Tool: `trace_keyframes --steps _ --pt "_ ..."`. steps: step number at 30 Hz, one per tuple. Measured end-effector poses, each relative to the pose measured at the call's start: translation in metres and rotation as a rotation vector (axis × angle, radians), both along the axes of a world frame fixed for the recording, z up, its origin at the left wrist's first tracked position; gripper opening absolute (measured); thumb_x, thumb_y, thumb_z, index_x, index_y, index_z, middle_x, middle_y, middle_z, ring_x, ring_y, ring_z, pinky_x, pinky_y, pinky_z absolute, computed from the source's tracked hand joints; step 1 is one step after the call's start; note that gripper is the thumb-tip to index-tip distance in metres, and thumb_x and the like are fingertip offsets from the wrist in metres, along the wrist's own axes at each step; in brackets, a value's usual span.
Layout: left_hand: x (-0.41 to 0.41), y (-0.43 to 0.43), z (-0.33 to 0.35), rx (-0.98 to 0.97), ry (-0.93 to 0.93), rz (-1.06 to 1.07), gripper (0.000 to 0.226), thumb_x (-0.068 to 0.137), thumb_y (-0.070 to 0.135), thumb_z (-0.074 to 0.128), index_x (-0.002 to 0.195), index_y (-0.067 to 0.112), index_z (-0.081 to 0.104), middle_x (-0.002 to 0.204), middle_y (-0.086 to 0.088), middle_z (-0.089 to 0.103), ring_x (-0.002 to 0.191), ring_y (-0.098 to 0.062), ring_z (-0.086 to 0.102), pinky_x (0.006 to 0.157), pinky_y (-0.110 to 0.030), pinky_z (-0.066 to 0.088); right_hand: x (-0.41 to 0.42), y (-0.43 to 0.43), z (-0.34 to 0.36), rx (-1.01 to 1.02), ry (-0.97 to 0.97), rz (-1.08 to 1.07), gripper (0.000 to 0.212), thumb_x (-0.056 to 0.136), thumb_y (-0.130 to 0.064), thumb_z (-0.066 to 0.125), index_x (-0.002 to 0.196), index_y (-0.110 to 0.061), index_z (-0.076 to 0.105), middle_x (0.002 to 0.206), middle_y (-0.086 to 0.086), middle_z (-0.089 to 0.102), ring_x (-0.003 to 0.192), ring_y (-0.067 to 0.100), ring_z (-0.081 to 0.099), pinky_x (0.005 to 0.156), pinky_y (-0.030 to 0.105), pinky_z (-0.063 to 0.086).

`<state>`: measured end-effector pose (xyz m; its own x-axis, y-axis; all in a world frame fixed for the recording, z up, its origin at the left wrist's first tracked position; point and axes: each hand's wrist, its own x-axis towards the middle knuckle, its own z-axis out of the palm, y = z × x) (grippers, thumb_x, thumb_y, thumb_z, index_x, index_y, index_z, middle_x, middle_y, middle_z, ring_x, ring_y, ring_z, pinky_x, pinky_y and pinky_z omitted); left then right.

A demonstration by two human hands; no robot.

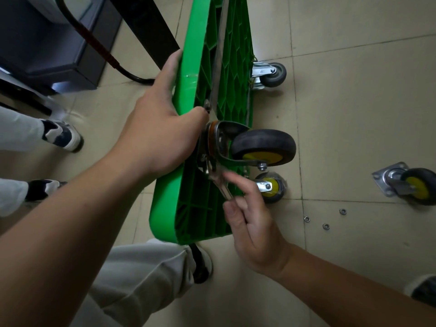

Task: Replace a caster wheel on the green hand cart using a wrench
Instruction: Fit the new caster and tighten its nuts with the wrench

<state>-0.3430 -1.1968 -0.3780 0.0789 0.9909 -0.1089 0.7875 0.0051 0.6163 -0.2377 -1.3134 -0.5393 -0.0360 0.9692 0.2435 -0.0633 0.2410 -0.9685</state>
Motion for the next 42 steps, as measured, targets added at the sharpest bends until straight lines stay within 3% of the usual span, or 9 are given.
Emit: trace_keyframes --steps 2,8,14,17,23,34,36,39,42 --pt "0.000 0.001 0.000 -0.007 0.000 0.000 0.079 0.093 0.021 0.064 0.153 0.055 0.023 0.092 0.012 0.065 0.075 -0.022 0.070 0.073 -0.050 0.060 -0.002 0.000 -0.004 -0.060 -0.025 -0.043 0.031 0.104 -0.050 0.038 0.128 -0.032 0.044 0.062 -0.008 0.048 0.048 0.007 0.042 0.044 0.036 0.036" --pt "-0.003 0.001 -0.001 0.000 -0.001 -0.009 0.082 0.084 0.032 0.062 0.152 0.056 0.024 0.097 0.013 0.066 0.077 -0.020 0.069 0.076 -0.050 0.060 0.003 0.012 -0.002 -0.143 -0.207 0.060 0.027 0.101 -0.053 0.034 0.098 -0.030 0.047 0.062 -0.015 0.047 0.052 0.007 0.048 0.047 0.030 0.036" --pt "-0.002 0.002 -0.002 0.004 0.005 0.020 0.078 0.091 0.025 0.063 0.151 0.057 0.024 0.093 0.014 0.063 0.080 -0.022 0.070 0.076 -0.051 0.060 0.008 0.017 0.018 -0.225 -0.309 0.178 0.033 0.104 -0.052 0.031 0.103 -0.026 0.051 0.070 -0.010 0.055 0.063 0.009 0.056 0.056 0.035 0.045" --pt "-0.001 0.002 -0.003 0.008 0.006 0.046 0.079 0.092 0.023 0.064 0.152 0.055 0.024 0.092 0.019 0.060 0.081 -0.017 0.069 0.079 -0.049 0.060 0.012 0.015 0.033 -0.270 -0.346 0.200 0.043 0.098 -0.056 0.026 0.101 -0.025 0.055 0.069 -0.016 0.055 0.062 0.007 0.054 0.053 0.025 0.039" --pt "-0.003 0.002 -0.002 0.039 0.008 0.056 0.078 0.090 0.023 0.065 0.152 0.053 0.027 0.089 0.026 0.055 0.080 -0.012 0.066 0.082 -0.044 0.058 0.008 0.008 0.050 -0.294 -0.452 0.132 0.050 0.096 -0.059 0.021 0.085 -0.020 0.050 0.058 -0.006 0.045 0.056 0.012 0.048 0.052 0.031 0.031" --pt "-0.004 0.001 -0.002 0.036 -0.007 0.063 0.079 0.088 0.025 0.065 0.153 0.051 0.028 0.091 0.032 0.049 0.086 -0.010 0.065 0.087 -0.044 0.057 0.000 0.008 0.052 -0.328 -0.376 0.137 0.051 0.096 -0.061 0.023 0.081 -0.021 0.051 0.063 -0.002 0.050 0.058 0.014 0.052 0.058 0.042 0.041" --pt "-0.004 -0.002 -0.001 0.029 -0.035 0.065 0.079 0.089 0.028 0.066 0.154 0.050 0.027 0.095 0.031 0.050 0.088 -0.010 0.066 0.087 -0.042 0.057 0.005 0.011 0.044 -0.291 -0.436 0.133 0.046 0.098 -0.059 0.024 0.081 -0.024 0.049 0.060 -0.006 0.048 0.055 0.009 0.048 0.055 0.035 0.039" --pt "-0.006 -0.018 0.005 -0.018 -0.079 0.050 0.080 0.094 0.032 0.066 0.158 0.046 0.020 0.106 0.019 0.056 0.082 -0.004 0.065 0.075 -0.031 0.056 0.029 0.008 0.019 -0.229 -0.639 0.022 0.060 0.093 -0.065 0.018 0.089 -0.016 0.053 0.063 -0.002 0.053 0.058 0.018 0.053 0.059 0.044 0.047" --pt "-0.011 -0.053 0.007 -0.077 0.002 -0.053 0.097 0.094 0.036 0.070 0.159 0.049 -0.001 0.145 0.006 0.049 0.096 -0.012 0.068 0.077 -0.036 0.060 0.058 -0.006 -0.015 -0.317 -0.792 -0.109 0.065 0.089 -0.071 0.017 0.097 -0.020 0.056 0.075 0.004 0.063 0.067 0.025 0.061 0.061 0.044 0.051"
